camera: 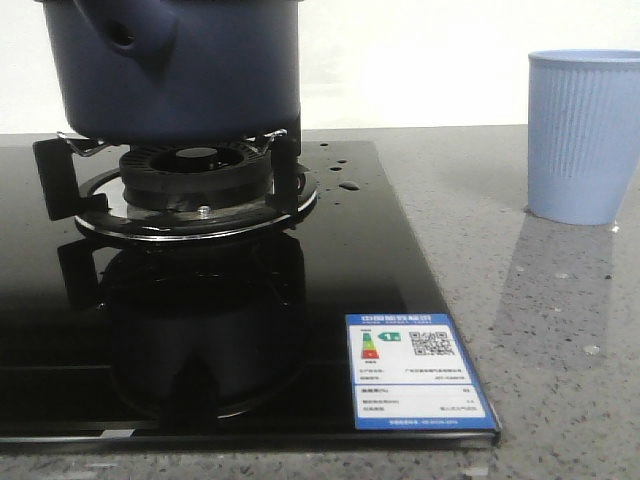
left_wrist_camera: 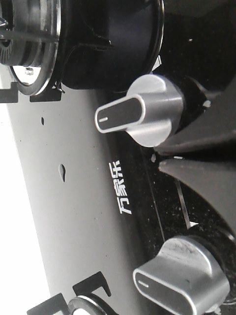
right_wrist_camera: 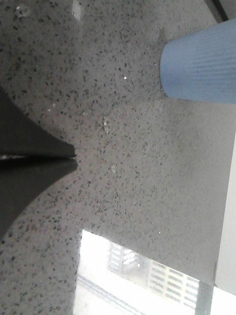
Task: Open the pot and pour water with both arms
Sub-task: 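Move the left gripper toward the blue knob on the pot lid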
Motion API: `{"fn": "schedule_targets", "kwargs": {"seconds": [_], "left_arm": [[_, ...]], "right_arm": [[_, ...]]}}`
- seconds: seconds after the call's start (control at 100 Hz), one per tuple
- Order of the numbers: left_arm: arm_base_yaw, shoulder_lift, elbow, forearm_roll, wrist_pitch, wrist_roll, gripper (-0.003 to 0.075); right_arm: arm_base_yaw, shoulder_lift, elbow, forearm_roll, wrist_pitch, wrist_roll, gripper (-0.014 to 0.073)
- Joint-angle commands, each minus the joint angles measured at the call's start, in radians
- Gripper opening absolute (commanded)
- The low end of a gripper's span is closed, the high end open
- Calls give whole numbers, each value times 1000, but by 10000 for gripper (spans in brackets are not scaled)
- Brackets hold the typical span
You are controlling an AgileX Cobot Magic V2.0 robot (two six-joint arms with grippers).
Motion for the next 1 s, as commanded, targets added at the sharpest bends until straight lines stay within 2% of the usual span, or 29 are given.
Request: {"fn": "schedule_targets", "kwargs": {"seconds": [0.0,0.27,0.4,0.45,0.58,0.71,0.82,0.89,0.99], "left_arm": [[4,-25,40,0,-35,-8,-19],[4,-25,40,48,-35,-8,-19],[4,-25,40,102,-40,-8,-19],[4,-25,40,102,-40,-8,-19],[2,-25,40,52,-116,-8,-19],[2,-25,40,-137,-289,-10,-19],[2,-25,40,-373,-404,-10,-19],[2,-25,38,-559,-449,-13,-19],[2,-25,36,-913,-499,-13,-19]], "right_arm": [[-4,-23,5,3,-26,-7,-66],[-4,-23,5,-24,-44,-7,-66],[-4,-23,5,-62,-194,-7,-66],[-4,-23,5,-21,-280,-7,-66],[-4,-23,5,198,-488,5,-66],[-4,-23,5,420,-605,50,-66],[-4,-23,5,523,-665,119,-66],[-4,-23,5,543,-671,133,-66],[-4,-23,5,563,-621,133,-66]]}}
